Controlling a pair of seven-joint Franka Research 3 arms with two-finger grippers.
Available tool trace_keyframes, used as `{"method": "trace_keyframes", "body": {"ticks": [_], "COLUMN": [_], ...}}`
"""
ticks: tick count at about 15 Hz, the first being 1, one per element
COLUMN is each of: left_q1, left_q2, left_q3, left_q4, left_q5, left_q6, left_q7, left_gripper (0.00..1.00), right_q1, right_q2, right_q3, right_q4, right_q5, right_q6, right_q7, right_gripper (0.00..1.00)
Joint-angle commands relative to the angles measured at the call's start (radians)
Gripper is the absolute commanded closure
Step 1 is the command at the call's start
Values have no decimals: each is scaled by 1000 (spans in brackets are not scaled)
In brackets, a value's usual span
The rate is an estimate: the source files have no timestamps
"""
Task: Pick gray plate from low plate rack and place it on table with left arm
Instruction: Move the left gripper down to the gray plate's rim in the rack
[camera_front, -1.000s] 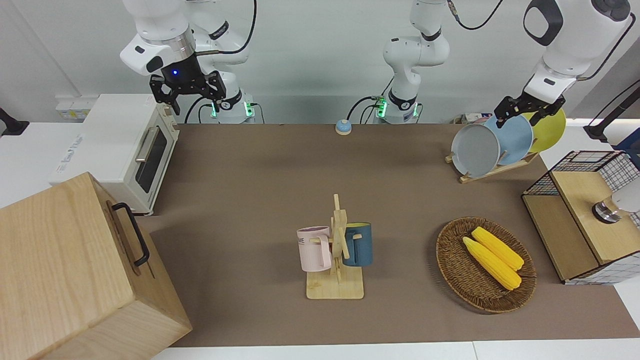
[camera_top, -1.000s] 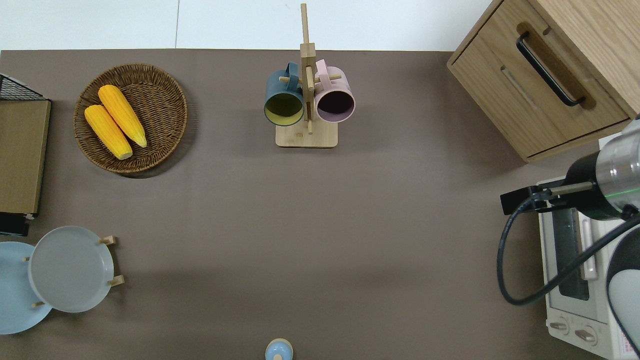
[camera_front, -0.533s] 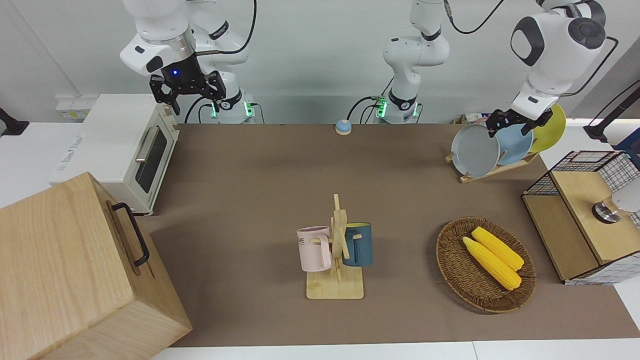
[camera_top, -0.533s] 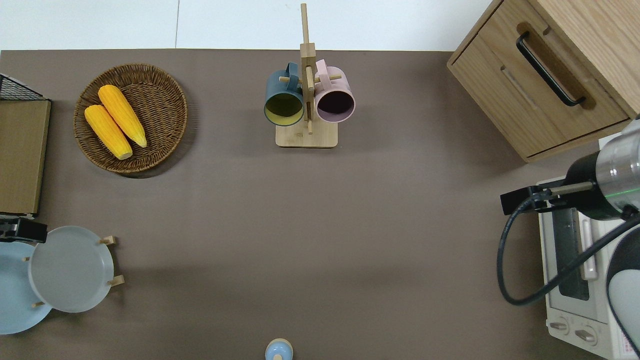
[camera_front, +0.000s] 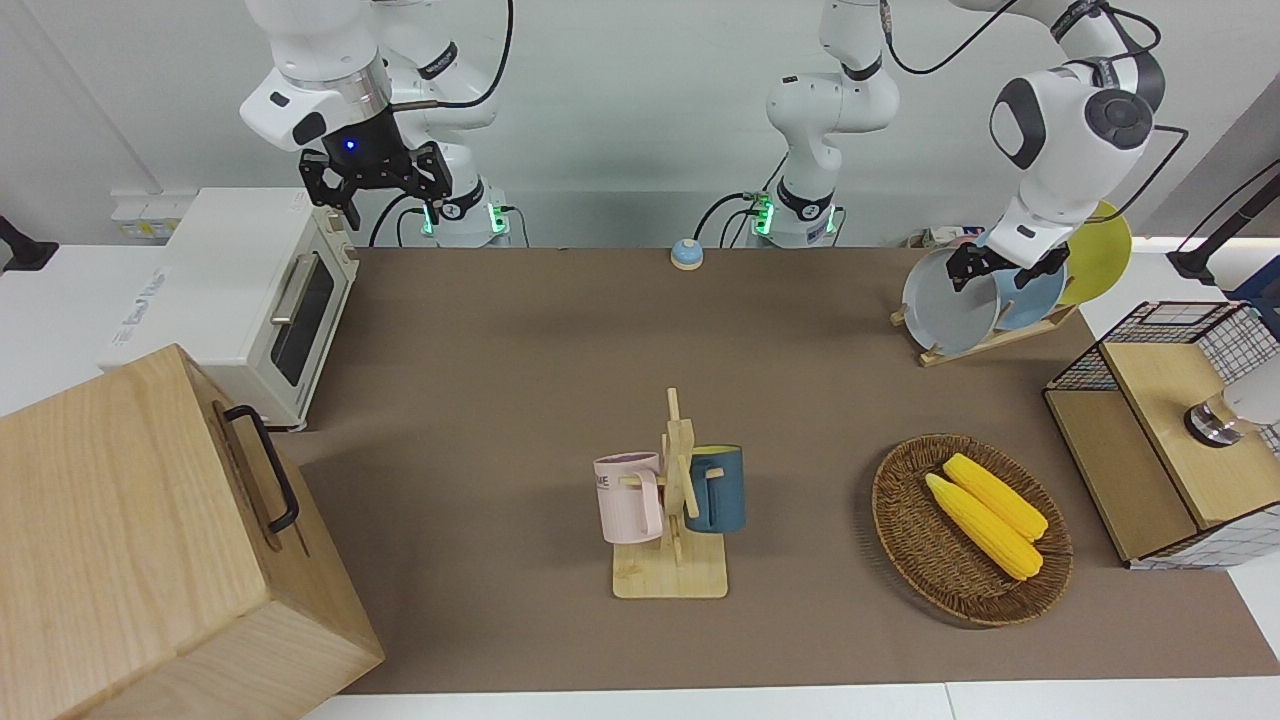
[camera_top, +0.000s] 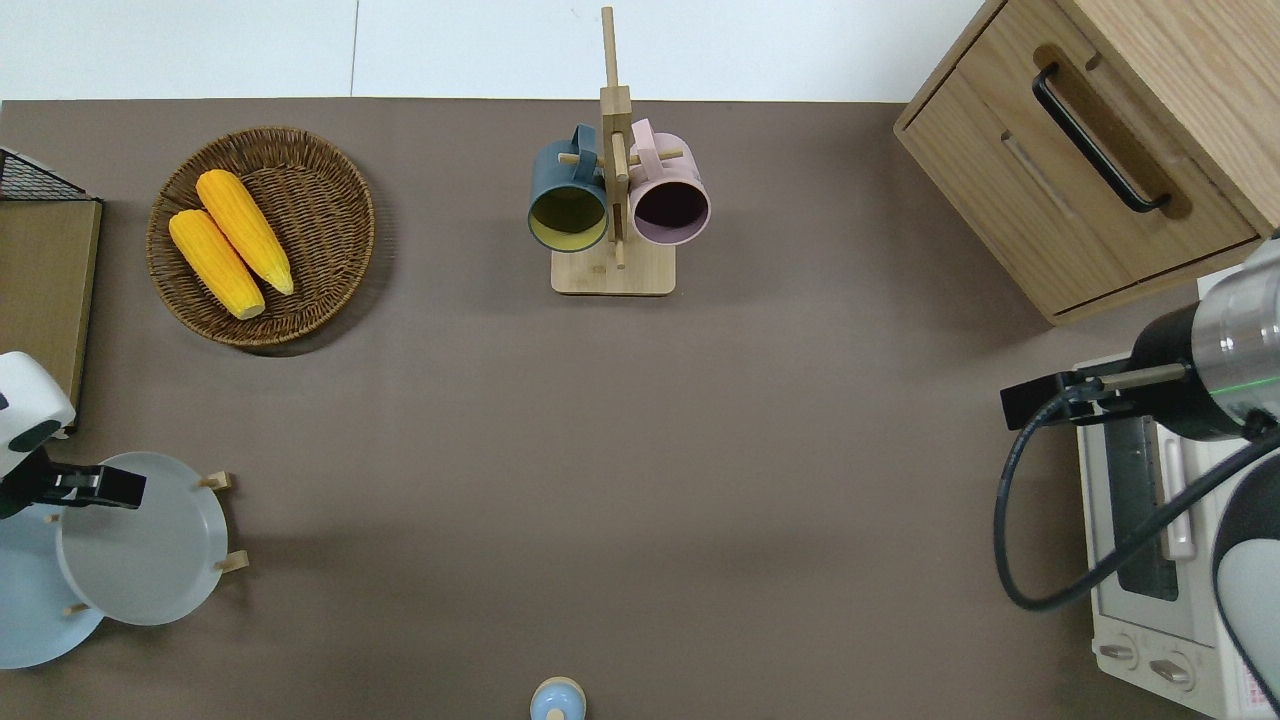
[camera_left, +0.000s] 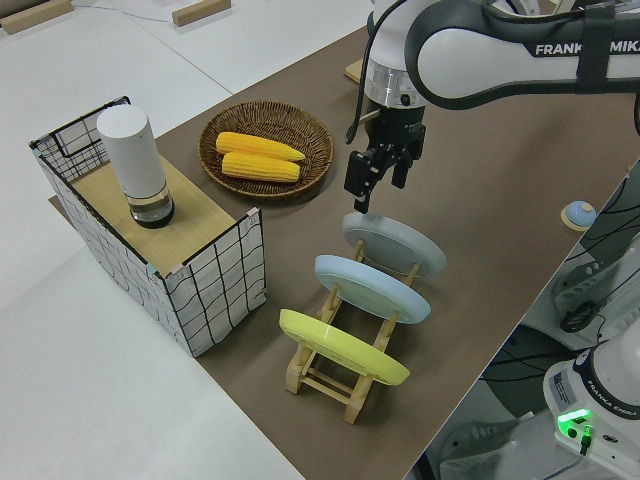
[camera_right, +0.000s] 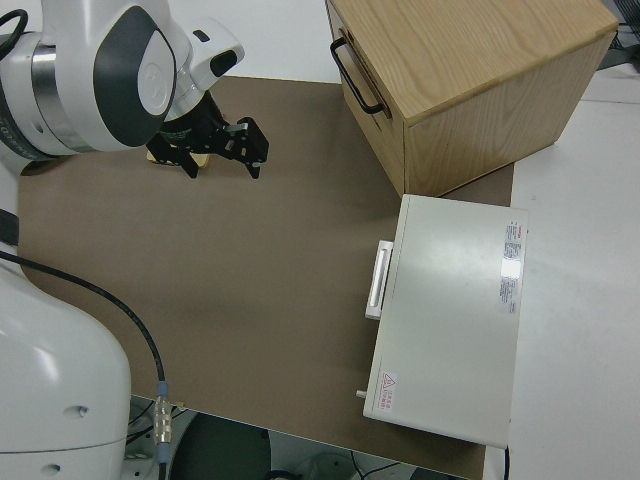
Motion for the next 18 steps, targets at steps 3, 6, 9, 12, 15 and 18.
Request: {"method": "trace_keyframes", "body": {"ticks": [3, 6, 9, 12, 15, 18], "left_q1": [3, 5, 24, 41, 40, 40], "left_q2": [-36, -34, -34, -28, -26, -28], "left_q3": [2, 3, 3, 3, 3, 3], "left_q4": [-80, -103, -138, -153, -153, -153], "left_q5": [81, 81, 82, 82, 82, 82], "left_q6": [52, 72, 112, 140, 137, 138], "left_q7": [-16, -18, -18, -18, -24, -25], "left_gripper": [7, 7, 9, 9, 441, 1000], "right_q1": [-10, -10, -10, -10, -10, -10], "right_q2": [-2, -2, -2, -2, -2, -2], "right_q3": [6, 6, 6, 6, 6, 6], "right_q4": [6, 6, 6, 6, 6, 6], "right_q5": [10, 10, 10, 10, 10, 10], "right_q6": [-13, -13, -13, -13, -13, -13], "right_q7": [-1, -1, -1, -1, -1, -1], "right_gripper": [11, 11, 13, 11, 13, 11]}}
